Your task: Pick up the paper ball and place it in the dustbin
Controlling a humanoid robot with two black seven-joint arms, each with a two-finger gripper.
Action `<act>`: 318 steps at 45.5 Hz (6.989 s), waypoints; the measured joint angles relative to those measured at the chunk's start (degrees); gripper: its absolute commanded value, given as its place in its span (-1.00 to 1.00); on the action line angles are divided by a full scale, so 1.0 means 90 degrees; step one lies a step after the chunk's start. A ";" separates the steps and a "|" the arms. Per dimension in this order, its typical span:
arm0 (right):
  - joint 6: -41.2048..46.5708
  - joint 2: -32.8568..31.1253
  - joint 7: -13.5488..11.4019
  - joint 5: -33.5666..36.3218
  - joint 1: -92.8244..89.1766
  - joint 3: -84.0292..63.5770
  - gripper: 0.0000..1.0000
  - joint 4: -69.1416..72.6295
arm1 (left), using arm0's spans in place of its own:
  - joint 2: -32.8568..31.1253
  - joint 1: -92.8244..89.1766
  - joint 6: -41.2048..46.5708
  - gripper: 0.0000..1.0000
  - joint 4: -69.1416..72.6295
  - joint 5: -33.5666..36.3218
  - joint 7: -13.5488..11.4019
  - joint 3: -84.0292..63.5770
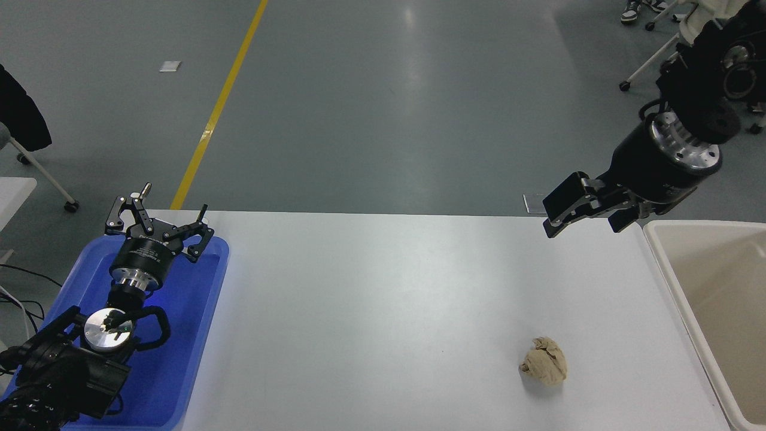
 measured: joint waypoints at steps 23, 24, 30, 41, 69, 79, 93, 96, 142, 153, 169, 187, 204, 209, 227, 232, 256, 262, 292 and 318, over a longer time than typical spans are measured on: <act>-0.0004 0.0002 0.0002 0.0001 0.0004 0.0000 1.00 -0.0006 | -0.0026 0.0001 0.0000 1.00 0.0000 -0.0014 0.0005 -0.0013; -0.0005 0.0003 0.0002 0.0001 0.0004 0.0000 1.00 -0.0006 | -0.0026 0.0001 0.0000 1.00 0.0000 -0.0014 0.0005 -0.0013; -0.0006 0.0007 0.0002 0.0002 -0.0015 0.0000 1.00 -0.0024 | -0.0027 0.0001 0.0000 1.00 0.0000 -0.0014 0.0005 -0.0013; -0.0007 -0.0001 0.0001 0.0002 -0.0055 -0.0031 1.00 -0.0059 | -0.0029 0.0001 0.0000 1.00 0.0000 -0.0011 0.0005 -0.0013; -0.0039 -0.0026 0.0005 0.0030 -0.0518 -0.0049 1.00 -0.0571 | -0.0029 -0.0004 0.0000 1.00 0.0000 -0.0010 0.0008 -0.0013; -0.0044 -0.0044 0.0007 0.0034 -0.0641 -0.0110 1.00 -0.0747 | -0.0029 -0.0004 0.0000 1.00 0.0000 -0.0008 0.0008 -0.0013; -0.0030 -0.0054 0.0010 0.0043 -0.0745 -0.0082 1.00 -0.0798 | -0.0029 0.0001 0.0000 1.00 0.0000 -0.0008 0.0008 -0.0013; -0.0029 -0.0055 0.0010 0.0050 -0.0811 -0.0062 1.00 -0.0799 | -0.0029 0.0001 0.0000 1.00 0.0000 -0.0008 0.0008 -0.0013; -0.2422 0.0032 0.0004 -0.0029 -0.4200 0.0267 1.00 -0.1197 | -0.0029 0.0000 0.0000 1.00 0.0000 -0.0009 0.0007 -0.0013; -0.2718 0.0085 0.0004 0.0019 -0.4819 0.0537 1.00 -0.1408 | -0.0029 0.0002 0.0000 1.00 0.0000 -0.0008 0.0007 -0.0013; -0.2899 0.0183 0.0004 0.0053 -0.5427 0.0970 1.00 -0.1510 | -0.0029 0.0003 0.0000 1.00 0.0000 -0.0008 0.0007 -0.0013; -0.3144 0.0272 0.0003 0.0064 -0.6010 0.1365 1.00 -0.1694 | -0.0029 0.0003 0.0000 1.00 0.0000 -0.0008 0.0007 -0.0013; -0.3319 0.0446 0.0002 0.0069 -0.6528 0.1595 0.99 -0.2208 | -0.0029 0.0003 0.0000 1.00 0.0000 -0.0008 0.0007 -0.0013; -0.3474 0.0489 0.0002 0.0068 -0.6678 0.1630 0.95 -0.2360 | -0.0029 0.0004 0.0000 1.00 0.0000 -0.0009 0.0007 -0.0013; -0.4024 0.0577 -0.0041 -0.0010 -0.6949 0.1515 -1.00 -0.2454 | -0.0029 0.0003 0.0000 1.00 0.0000 -0.0009 0.0007 -0.0013; -0.4002 0.0577 -0.0146 -0.0019 -0.6939 0.1432 -1.00 -0.2356 | -0.0029 0.0003 0.0000 1.00 0.0000 -0.0008 0.0007 -0.0013; -0.3686 -0.0233 -0.0336 0.0048 -0.5400 0.1340 -1.00 -0.1508 | -0.0029 0.0004 0.0000 1.00 0.0000 -0.0009 0.0007 -0.0013; -0.3474 -0.0495 -0.0345 0.0056 -0.4742 0.1314 -1.00 -0.1350 | -0.0029 0.0004 0.0000 1.00 0.0000 -0.0008 0.0007 -0.0013; -0.2210 -0.1156 -0.0729 0.0051 -0.1683 0.0427 -1.00 -0.0863 | -0.0029 0.0004 0.0000 1.00 0.0000 -0.0009 0.0007 -0.0013; -0.2071 -0.1557 -0.0754 0.0024 -0.1694 0.0359 -1.00 -0.1484 | -0.0029 0.0004 0.0000 1.00 0.0000 -0.0008 0.0007 -0.0013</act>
